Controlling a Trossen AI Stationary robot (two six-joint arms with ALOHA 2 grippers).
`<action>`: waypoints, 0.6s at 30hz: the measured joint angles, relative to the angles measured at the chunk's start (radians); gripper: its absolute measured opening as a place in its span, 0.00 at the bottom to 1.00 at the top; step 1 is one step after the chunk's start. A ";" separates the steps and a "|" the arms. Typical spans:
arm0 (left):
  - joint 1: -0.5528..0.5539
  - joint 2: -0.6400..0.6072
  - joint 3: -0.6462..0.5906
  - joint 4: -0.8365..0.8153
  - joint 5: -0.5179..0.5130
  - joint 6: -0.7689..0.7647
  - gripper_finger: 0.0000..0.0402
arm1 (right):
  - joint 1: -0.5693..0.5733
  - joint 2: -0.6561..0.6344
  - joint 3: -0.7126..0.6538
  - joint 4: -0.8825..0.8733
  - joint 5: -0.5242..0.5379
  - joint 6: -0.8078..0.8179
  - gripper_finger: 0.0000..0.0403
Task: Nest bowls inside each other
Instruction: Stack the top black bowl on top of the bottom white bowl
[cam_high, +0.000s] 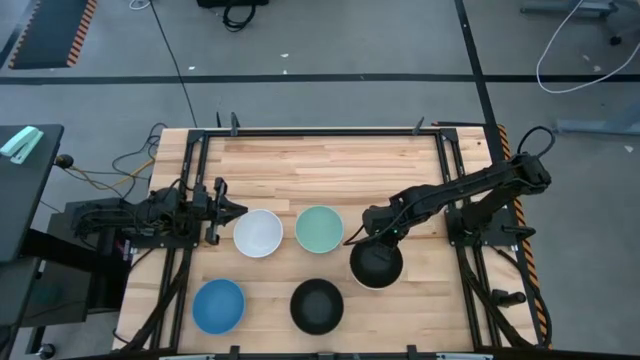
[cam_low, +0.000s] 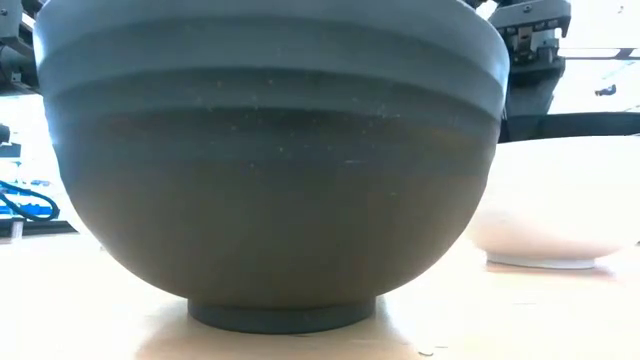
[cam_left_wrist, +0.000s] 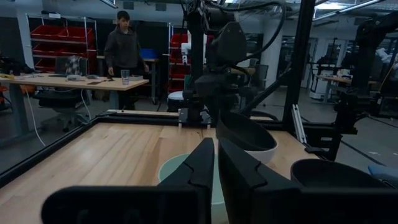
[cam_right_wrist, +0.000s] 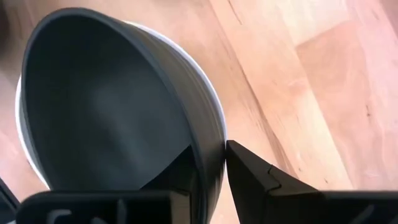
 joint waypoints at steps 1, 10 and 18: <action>0.000 0.000 0.000 0.000 0.000 0.000 0.07 | -0.002 0.000 0.000 -0.001 0.000 0.000 0.20; 0.000 0.000 0.000 0.000 0.000 0.000 0.09 | -0.010 -0.003 0.000 -0.003 0.000 -0.011 0.20; 0.000 0.000 0.000 -0.001 0.000 0.001 0.06 | -0.010 -0.011 0.002 -0.013 0.000 -0.011 0.20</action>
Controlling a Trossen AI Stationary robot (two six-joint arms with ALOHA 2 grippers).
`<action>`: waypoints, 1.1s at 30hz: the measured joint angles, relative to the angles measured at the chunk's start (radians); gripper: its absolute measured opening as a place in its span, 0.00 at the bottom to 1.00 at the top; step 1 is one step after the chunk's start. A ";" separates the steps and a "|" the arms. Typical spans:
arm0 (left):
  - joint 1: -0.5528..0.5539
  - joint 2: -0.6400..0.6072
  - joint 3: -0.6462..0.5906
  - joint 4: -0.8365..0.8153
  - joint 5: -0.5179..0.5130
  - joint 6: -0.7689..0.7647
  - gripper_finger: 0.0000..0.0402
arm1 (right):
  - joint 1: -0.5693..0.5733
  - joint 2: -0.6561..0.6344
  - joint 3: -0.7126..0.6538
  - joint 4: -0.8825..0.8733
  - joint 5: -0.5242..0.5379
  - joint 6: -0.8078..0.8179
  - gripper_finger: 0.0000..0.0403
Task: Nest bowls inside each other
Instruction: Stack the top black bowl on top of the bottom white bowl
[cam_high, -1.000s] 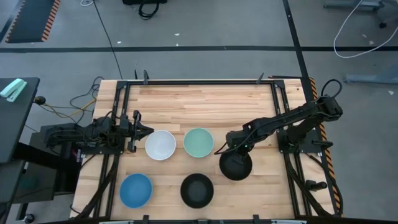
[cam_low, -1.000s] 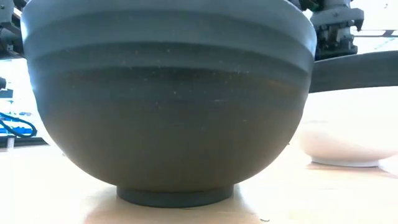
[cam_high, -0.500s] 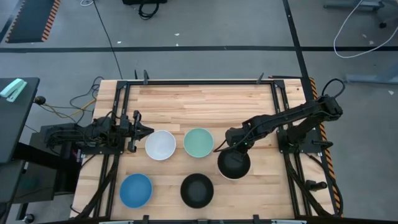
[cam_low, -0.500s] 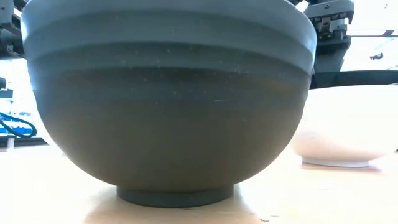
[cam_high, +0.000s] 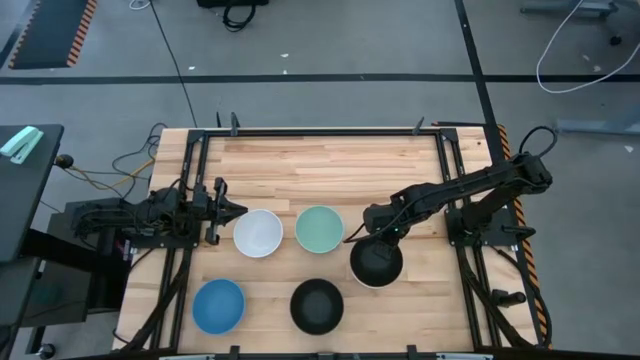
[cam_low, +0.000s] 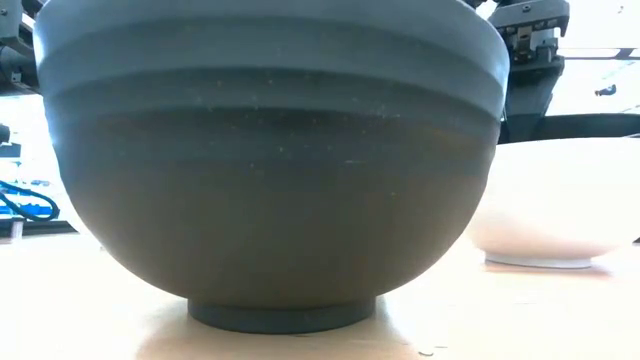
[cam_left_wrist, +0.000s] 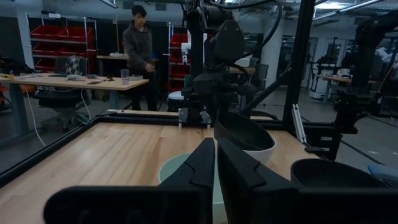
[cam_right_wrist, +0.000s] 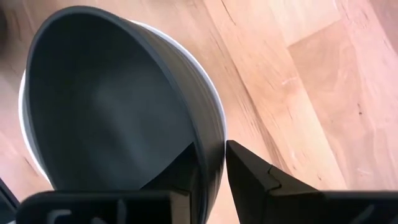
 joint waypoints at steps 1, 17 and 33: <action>0.000 0.000 0.000 0.000 0.000 0.000 0.06 | 0.000 0.000 0.000 -0.003 0.000 0.001 0.20; 0.000 0.000 0.000 -0.001 0.000 -0.002 0.08 | 0.001 0.000 0.184 -0.139 0.079 -0.050 0.20; 0.000 0.000 0.000 -0.001 0.000 -0.002 0.08 | 0.079 0.000 0.185 -0.160 0.102 -0.076 0.01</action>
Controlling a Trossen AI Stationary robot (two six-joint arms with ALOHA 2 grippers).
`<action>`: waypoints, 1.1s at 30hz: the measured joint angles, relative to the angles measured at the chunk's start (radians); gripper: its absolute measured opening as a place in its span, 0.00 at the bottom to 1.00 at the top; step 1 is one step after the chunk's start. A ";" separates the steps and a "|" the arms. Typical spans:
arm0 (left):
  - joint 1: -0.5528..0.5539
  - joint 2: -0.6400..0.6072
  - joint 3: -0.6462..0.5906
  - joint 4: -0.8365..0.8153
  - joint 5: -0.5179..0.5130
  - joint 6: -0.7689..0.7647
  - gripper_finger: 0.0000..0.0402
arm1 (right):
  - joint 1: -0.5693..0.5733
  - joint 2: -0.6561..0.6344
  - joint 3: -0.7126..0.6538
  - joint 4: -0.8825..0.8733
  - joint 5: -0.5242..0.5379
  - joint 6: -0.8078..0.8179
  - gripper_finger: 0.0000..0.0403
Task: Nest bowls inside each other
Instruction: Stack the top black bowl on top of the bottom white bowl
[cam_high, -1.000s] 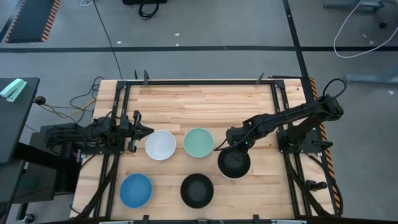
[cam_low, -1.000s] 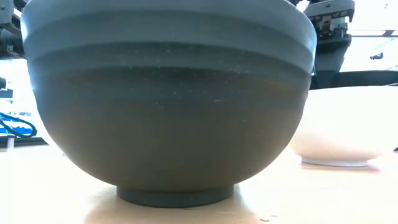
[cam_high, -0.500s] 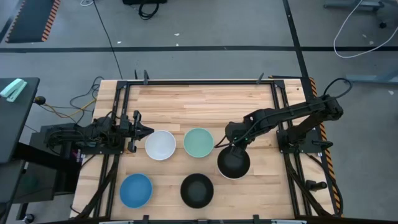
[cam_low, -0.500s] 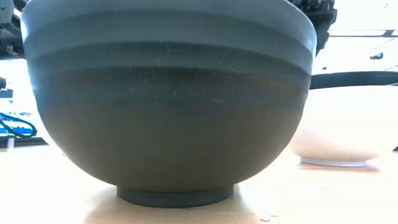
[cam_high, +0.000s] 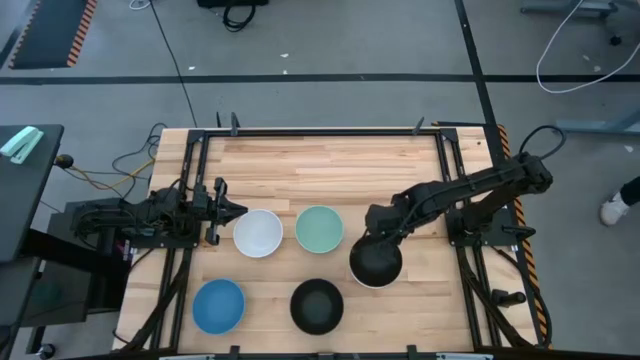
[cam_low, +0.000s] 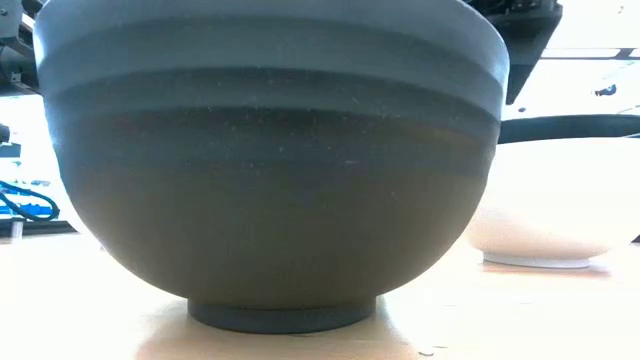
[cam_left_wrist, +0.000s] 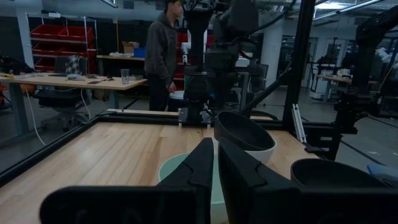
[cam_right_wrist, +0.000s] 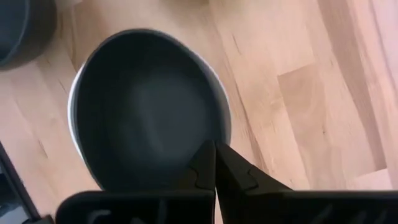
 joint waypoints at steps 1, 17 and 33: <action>0.000 0.000 0.000 0.000 0.000 0.000 0.08 | 0.009 0.000 -0.004 -0.001 0.001 0.009 0.01; 0.000 0.000 0.000 0.000 0.000 0.001 0.08 | -0.039 0.000 -0.104 0.019 0.011 0.023 0.00; 0.000 0.000 0.000 0.000 0.000 0.001 0.08 | -0.038 0.000 -0.105 0.068 -0.006 0.005 0.00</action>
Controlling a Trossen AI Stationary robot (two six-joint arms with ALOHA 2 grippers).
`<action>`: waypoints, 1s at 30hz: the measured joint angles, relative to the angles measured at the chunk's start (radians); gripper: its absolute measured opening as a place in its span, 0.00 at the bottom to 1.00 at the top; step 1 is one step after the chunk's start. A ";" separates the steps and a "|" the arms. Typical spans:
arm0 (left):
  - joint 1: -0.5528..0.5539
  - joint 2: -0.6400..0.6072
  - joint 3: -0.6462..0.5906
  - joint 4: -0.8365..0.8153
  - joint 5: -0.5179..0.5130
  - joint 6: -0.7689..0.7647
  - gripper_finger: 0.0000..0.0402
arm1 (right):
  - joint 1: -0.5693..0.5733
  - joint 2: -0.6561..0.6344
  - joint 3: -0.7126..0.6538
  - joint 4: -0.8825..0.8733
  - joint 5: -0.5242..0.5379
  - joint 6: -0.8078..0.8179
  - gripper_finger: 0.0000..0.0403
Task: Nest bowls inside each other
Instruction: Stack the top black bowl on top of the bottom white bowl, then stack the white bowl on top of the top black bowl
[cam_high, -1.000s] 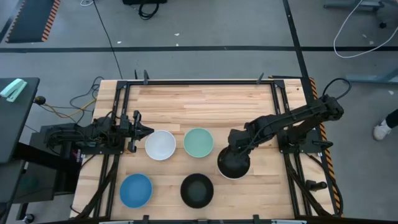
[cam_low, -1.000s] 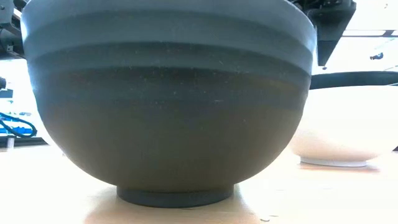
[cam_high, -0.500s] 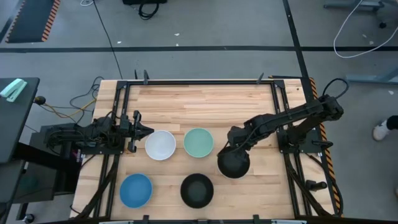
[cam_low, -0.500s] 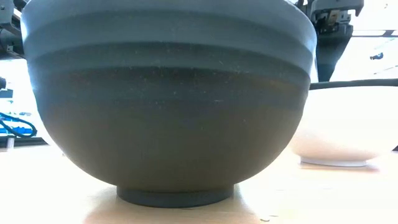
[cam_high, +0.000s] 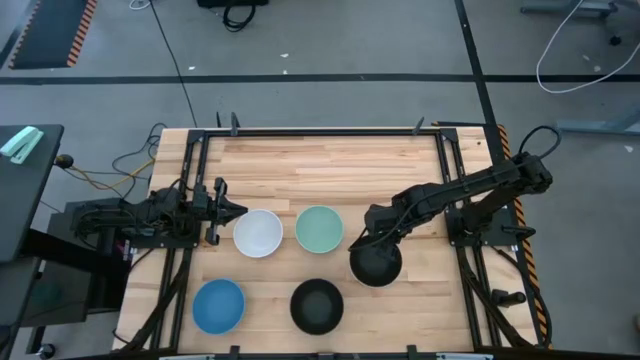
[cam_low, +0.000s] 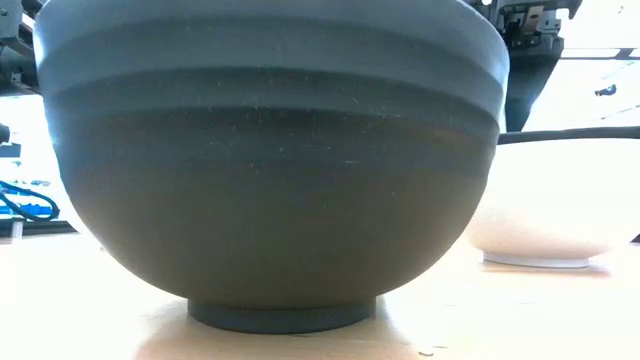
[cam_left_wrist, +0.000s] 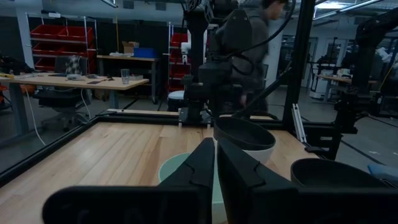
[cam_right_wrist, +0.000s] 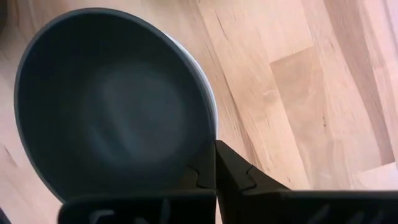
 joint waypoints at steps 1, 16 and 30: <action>0.000 0.000 0.000 0.000 0.000 0.000 0.08 | 0.000 0.000 0.000 0.001 0.000 0.000 0.00; 0.000 0.000 0.000 0.000 0.000 0.001 0.06 | 0.000 0.001 -0.067 0.052 -0.011 0.000 0.00; 0.000 0.000 0.002 0.051 0.000 0.081 0.07 | -0.059 0.001 -0.011 0.054 0.016 -0.040 0.07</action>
